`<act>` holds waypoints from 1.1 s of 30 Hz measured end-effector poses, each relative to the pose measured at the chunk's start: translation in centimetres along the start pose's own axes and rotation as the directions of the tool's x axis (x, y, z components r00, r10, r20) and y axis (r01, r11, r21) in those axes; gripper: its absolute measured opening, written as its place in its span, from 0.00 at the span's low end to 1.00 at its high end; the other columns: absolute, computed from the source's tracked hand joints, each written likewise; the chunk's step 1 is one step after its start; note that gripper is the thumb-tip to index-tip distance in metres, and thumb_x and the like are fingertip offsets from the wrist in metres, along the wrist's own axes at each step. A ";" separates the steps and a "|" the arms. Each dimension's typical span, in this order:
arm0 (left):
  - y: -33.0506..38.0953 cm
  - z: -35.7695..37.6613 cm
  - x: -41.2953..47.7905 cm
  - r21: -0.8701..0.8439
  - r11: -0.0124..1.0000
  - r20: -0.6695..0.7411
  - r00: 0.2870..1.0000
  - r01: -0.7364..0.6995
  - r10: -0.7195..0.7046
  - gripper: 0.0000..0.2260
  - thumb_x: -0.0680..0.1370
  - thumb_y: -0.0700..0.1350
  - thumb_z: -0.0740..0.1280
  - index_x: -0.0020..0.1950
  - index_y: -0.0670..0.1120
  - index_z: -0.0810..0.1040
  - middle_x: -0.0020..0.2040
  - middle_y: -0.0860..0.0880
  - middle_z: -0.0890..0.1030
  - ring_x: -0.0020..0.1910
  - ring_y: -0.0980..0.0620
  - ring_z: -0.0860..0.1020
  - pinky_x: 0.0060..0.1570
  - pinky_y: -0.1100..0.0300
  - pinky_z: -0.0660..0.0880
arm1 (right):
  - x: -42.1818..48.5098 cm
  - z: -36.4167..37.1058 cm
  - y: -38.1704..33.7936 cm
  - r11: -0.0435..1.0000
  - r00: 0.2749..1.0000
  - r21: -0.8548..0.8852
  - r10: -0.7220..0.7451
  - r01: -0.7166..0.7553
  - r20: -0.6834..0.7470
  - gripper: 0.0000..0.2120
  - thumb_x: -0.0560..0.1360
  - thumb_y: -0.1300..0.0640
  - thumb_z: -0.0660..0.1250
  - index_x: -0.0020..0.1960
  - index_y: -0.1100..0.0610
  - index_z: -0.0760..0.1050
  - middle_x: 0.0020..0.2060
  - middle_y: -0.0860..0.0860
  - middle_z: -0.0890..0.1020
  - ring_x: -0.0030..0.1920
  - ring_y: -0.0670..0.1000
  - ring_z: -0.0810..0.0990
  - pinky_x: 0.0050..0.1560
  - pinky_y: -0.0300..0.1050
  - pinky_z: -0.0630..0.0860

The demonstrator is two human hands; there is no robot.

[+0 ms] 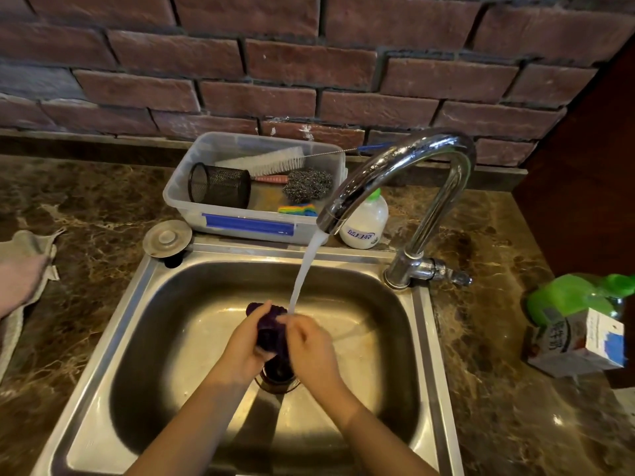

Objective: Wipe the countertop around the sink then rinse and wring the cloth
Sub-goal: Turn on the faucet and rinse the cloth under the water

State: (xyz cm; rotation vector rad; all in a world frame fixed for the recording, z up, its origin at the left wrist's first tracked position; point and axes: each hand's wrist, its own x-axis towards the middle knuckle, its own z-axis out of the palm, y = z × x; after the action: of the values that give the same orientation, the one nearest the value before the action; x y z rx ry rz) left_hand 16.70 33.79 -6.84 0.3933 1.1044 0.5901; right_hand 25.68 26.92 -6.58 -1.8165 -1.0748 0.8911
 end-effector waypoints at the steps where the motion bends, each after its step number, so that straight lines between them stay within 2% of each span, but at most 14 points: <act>1: -0.1 -0.1 0.0 -0.024 1.000 0.004 1.000 0.010 -0.010 0.10 0.76 0.47 0.65 0.45 0.41 0.81 0.36 0.43 0.85 0.38 0.47 0.83 0.47 0.53 0.76 | 0.9 -0.7 0.5 0.997 0.994 0.017 0.078 -0.077 -0.078 0.11 0.79 0.54 0.57 0.58 0.53 0.75 0.52 0.48 0.78 0.55 0.48 0.77 0.56 0.43 0.76; 3: -0.3 0.0 -0.1 -0.059 0.998 0.058 0.998 0.030 -0.026 0.11 0.75 0.47 0.67 0.49 0.41 0.81 0.42 0.42 0.85 0.45 0.44 0.82 0.48 0.49 0.77 | 2.7 -1.9 0.8 0.960 0.961 0.055 0.274 -0.273 -0.018 0.16 0.79 0.46 0.56 0.61 0.54 0.72 0.57 0.52 0.78 0.57 0.51 0.77 0.54 0.42 0.76; 5: -0.1 -0.1 -0.3 -0.077 0.996 0.140 0.990 0.034 -0.023 0.12 0.73 0.48 0.67 0.50 0.41 0.83 0.47 0.41 0.85 0.49 0.42 0.82 0.47 0.48 0.77 | 3.4 -2.4 1.1 0.832 0.850 0.220 0.446 -0.509 0.280 0.23 0.78 0.39 0.52 0.64 0.52 0.72 0.59 0.53 0.78 0.59 0.53 0.76 0.57 0.45 0.75; 6: 0.3 -0.2 -0.3 -0.072 0.997 0.172 0.985 0.028 -0.015 0.12 0.73 0.48 0.67 0.50 0.42 0.84 0.48 0.41 0.84 0.50 0.42 0.82 0.47 0.48 0.78 | 3.4 -2.6 1.4 0.741 0.794 0.317 0.468 -0.592 0.389 0.23 0.78 0.38 0.53 0.63 0.51 0.72 0.58 0.53 0.79 0.59 0.55 0.77 0.57 0.50 0.77; 8: 1.0 -0.7 0.0 -0.047 0.999 0.202 0.979 0.017 -0.008 0.13 0.73 0.49 0.66 0.51 0.43 0.83 0.52 0.40 0.83 0.54 0.41 0.80 0.53 0.45 0.76 | 3.4 -3.4 1.4 0.647 0.787 0.455 0.441 -0.612 0.432 0.17 0.77 0.43 0.59 0.60 0.51 0.72 0.56 0.54 0.80 0.54 0.56 0.80 0.49 0.52 0.81; 11: 1.5 -0.5 0.5 0.058 0.998 0.108 0.994 -0.003 -0.003 0.15 0.77 0.52 0.62 0.52 0.43 0.80 0.49 0.41 0.83 0.52 0.41 0.80 0.54 0.45 0.75 | 3.7 -4.6 0.7 0.855 0.912 0.338 0.315 -0.393 0.264 0.11 0.76 0.55 0.65 0.57 0.52 0.69 0.53 0.54 0.79 0.48 0.50 0.80 0.36 0.38 0.79; 13: 1.2 0.4 0.7 0.120 0.992 0.018 0.999 -0.039 0.037 0.18 0.78 0.55 0.60 0.52 0.42 0.79 0.43 0.42 0.85 0.47 0.43 0.82 0.48 0.49 0.77 | 3.4 -4.3 -0.4 0.984 0.975 0.098 0.127 -0.146 0.180 0.11 0.74 0.60 0.66 0.53 0.52 0.66 0.48 0.54 0.80 0.45 0.49 0.80 0.37 0.39 0.79; 15: 0.7 1.5 0.8 0.162 0.981 -0.005 0.995 -0.102 0.104 0.19 0.77 0.57 0.60 0.50 0.41 0.80 0.39 0.43 0.84 0.43 0.45 0.83 0.46 0.52 0.77 | 2.4 -2.6 -1.1 0.999 0.978 -0.034 0.028 -0.022 0.205 0.12 0.73 0.56 0.66 0.51 0.49 0.64 0.45 0.51 0.80 0.44 0.49 0.81 0.42 0.43 0.80; 18: -0.5 3.1 0.4 0.202 0.972 -0.035 0.990 -0.124 0.134 0.19 0.76 0.58 0.62 0.46 0.43 0.80 0.34 0.45 0.81 0.38 0.47 0.82 0.43 0.53 0.76 | 1.2 -0.5 -1.5 0.996 0.996 -0.049 0.079 -0.078 0.037 0.10 0.74 0.43 0.63 0.48 0.46 0.65 0.39 0.45 0.80 0.40 0.46 0.81 0.40 0.40 0.79; 21: -1.2 4.1 0.4 0.284 0.952 -0.077 0.987 -0.117 0.144 0.16 0.78 0.55 0.62 0.48 0.44 0.81 0.35 0.45 0.83 0.39 0.47 0.82 0.37 0.56 0.76 | 2.3 -1.2 -1.1 0.977 0.964 -0.019 0.204 -0.210 -0.169 0.12 0.79 0.44 0.56 0.50 0.52 0.71 0.42 0.49 0.81 0.44 0.51 0.81 0.47 0.50 0.79; 24: -0.9 4.0 0.4 0.339 0.935 -0.100 0.984 -0.108 0.150 0.12 0.78 0.53 0.63 0.43 0.47 0.78 0.39 0.45 0.83 0.43 0.46 0.81 0.42 0.54 0.77 | 2.5 -1.8 -0.6 0.973 0.960 0.009 0.231 -0.232 -0.156 0.15 0.80 0.47 0.53 0.55 0.54 0.73 0.46 0.51 0.81 0.49 0.53 0.80 0.52 0.50 0.77; 28: -0.9 3.2 0.1 0.297 0.946 -0.020 0.990 -0.128 0.140 0.14 0.78 0.53 0.62 0.41 0.44 0.77 0.27 0.50 0.79 0.29 0.53 0.80 0.32 0.60 0.75 | -0.1 0.0 -1.3 0.986 0.985 -0.100 0.119 -0.133 -0.127 0.11 0.78 0.40 0.52 0.46 0.43 0.70 0.36 0.44 0.80 0.37 0.44 0.80 0.37 0.40 0.78; 30: -1.4 3.3 -0.4 0.246 0.965 0.038 0.996 -0.092 0.086 0.13 0.77 0.55 0.63 0.44 0.46 0.79 0.31 0.48 0.79 0.32 0.51 0.80 0.33 0.59 0.76 | 0.2 0.1 -1.5 0.972 0.967 -0.183 0.100 -0.145 -0.233 0.12 0.78 0.40 0.51 0.43 0.44 0.67 0.30 0.43 0.76 0.32 0.43 0.77 0.30 0.38 0.73; 33: -2.0 3.8 -1.0 0.265 0.958 0.038 0.994 -0.111 0.105 0.11 0.76 0.52 0.66 0.52 0.46 0.79 0.41 0.45 0.85 0.43 0.48 0.83 0.41 0.55 0.79 | 2.3 -1.6 -1.3 0.945 0.927 -0.159 0.230 -0.285 -0.295 0.12 0.80 0.45 0.52 0.43 0.49 0.68 0.32 0.43 0.74 0.37 0.49 0.77 0.35 0.43 0.70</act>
State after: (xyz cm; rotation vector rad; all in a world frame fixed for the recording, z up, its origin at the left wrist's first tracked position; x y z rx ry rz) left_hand 20.38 31.61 -5.71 0.6966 1.1484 0.5316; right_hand 27.54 28.88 -5.14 -2.2136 -0.7816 0.6721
